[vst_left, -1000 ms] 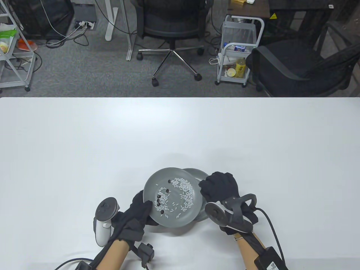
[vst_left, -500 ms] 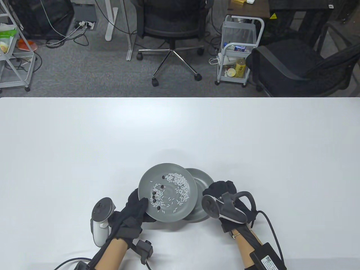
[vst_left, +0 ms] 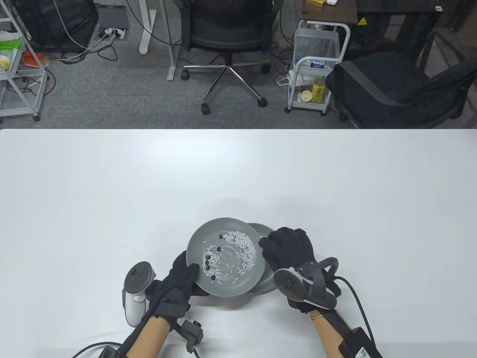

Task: Pick coffee beans with hand pinch into plate

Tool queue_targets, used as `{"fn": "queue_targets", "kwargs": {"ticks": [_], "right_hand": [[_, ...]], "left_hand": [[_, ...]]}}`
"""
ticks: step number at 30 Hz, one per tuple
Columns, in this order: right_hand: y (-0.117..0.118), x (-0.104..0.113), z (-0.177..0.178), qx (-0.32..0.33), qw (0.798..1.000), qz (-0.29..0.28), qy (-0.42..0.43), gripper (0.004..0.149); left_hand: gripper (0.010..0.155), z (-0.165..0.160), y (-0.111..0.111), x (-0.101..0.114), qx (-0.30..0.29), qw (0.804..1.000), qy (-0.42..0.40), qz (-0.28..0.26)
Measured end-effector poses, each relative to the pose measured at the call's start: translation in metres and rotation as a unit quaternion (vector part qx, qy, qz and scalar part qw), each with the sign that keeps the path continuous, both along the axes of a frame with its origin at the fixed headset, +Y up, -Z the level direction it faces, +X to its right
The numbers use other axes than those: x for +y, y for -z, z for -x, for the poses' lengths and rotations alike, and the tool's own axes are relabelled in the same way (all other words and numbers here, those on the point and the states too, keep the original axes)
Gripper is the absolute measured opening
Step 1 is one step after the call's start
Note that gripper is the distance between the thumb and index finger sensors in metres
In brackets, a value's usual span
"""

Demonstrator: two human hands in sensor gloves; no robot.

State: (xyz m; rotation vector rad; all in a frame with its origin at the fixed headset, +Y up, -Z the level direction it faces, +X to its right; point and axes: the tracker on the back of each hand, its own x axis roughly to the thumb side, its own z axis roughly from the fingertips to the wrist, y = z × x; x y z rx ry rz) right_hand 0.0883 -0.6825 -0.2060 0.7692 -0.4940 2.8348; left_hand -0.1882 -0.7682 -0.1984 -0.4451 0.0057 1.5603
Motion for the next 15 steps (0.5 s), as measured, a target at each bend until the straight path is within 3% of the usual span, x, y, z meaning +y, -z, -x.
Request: {"fn": "queue_targets", "kwargs": {"ticks": [6, 15], "right_hand": [[-0.028, -0.010, 0.046, 0.093, 0.990, 0.032, -0.100, 0.039], [-0.027, -0.021, 0.052, 0.100, 0.985, 0.057, -0.125, 0.039]], "left_hand": [[0.060, -0.004, 0.000, -0.001, -0.025, 1.000, 0.006, -0.006], [0.060, -0.009, -0.001, 0.000, -0.047, 0.999, 0.014, -0.014]]}}
